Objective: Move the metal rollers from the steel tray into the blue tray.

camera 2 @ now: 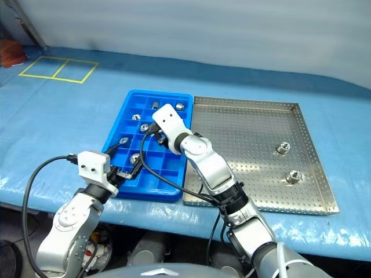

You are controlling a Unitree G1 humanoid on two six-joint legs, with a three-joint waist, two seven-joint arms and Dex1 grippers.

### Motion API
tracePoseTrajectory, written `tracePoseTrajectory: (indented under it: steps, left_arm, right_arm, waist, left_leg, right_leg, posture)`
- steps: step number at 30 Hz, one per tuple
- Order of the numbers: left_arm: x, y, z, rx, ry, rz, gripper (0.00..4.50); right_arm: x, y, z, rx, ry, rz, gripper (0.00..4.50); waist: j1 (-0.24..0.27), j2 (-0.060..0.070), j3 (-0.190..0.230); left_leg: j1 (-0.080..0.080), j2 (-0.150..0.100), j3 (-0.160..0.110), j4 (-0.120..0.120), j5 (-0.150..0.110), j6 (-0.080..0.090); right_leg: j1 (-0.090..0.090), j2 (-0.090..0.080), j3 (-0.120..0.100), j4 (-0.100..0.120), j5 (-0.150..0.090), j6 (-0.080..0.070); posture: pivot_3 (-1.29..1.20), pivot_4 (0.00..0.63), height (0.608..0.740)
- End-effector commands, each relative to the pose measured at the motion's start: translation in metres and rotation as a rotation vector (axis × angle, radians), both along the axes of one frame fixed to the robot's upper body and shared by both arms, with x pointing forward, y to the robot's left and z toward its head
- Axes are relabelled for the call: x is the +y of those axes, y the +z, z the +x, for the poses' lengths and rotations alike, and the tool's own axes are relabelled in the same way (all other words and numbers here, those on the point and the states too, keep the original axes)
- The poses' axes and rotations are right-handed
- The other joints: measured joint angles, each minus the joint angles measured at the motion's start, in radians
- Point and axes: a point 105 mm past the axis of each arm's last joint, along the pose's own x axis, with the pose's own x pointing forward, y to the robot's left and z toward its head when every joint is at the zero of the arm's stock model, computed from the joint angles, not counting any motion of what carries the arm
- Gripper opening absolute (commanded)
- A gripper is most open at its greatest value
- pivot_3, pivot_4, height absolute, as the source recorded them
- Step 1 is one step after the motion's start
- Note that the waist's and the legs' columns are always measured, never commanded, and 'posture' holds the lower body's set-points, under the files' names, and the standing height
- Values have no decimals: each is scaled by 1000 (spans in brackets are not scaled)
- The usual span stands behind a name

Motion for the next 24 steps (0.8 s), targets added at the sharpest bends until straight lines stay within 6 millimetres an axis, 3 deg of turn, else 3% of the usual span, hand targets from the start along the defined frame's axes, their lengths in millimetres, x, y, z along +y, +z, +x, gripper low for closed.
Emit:
tracePoseTrajectory:
  steps: [1, 12, 16, 20, 24]
  left_arm:
    - [-3, 17, -2, -72, -3, 2, 4500]
    - [-15, 15, 4, -59, -65, -5, 4500]
    - [-18, 15, 6, -58, -82, -9, 4500]
    - [-22, 16, 9, -59, -107, -10, 4500]
    - [-31, 16, 12, -55, -165, -5, 4500]
  right_arm:
    - [1, 14, 4, -45, 6, 39, 1836]
    - [-26, -23, 6, 95, -80, 30, 1836]
    - [-27, -34, 0, 136, -79, 24, 3171]
    - [-36, -18, 4, 102, -133, 78, 4413]
    - [-77, 3, 18, 45, -341, 165, 4468]
  waist:
    - [19, 0, 0]
    - [100, 0, 0]
    - [121, 0, -1]
    - [122, 0, -1]
    - [116, 0, -1]
  left_leg:
    - [-1, 0, 0, 0, 0, -1]
    - [-5, 0, 4, -2, -2, -6]
    - [-10, 0, 5, -1, -1, -7]
    - [-10, 1, 6, -1, -1, -7]
    - [-10, 1, 6, -1, -1, -7]
  right_leg:
    - [-1, 0, 0, 0, 0, 0]
    - [-7, 3, -2, 1, -1, -2]
    - [-12, 5, -2, 3, 0, -1]
    - [-13, 5, -2, 3, -1, -2]
    - [-13, 5, -2, 2, -1, -3]
  posture:
    - [494, 150, 740]
    - [494, 150, 740]
    - [494, 150, 740]
    - [389, 150, 740]
    - [368, 150, 740]
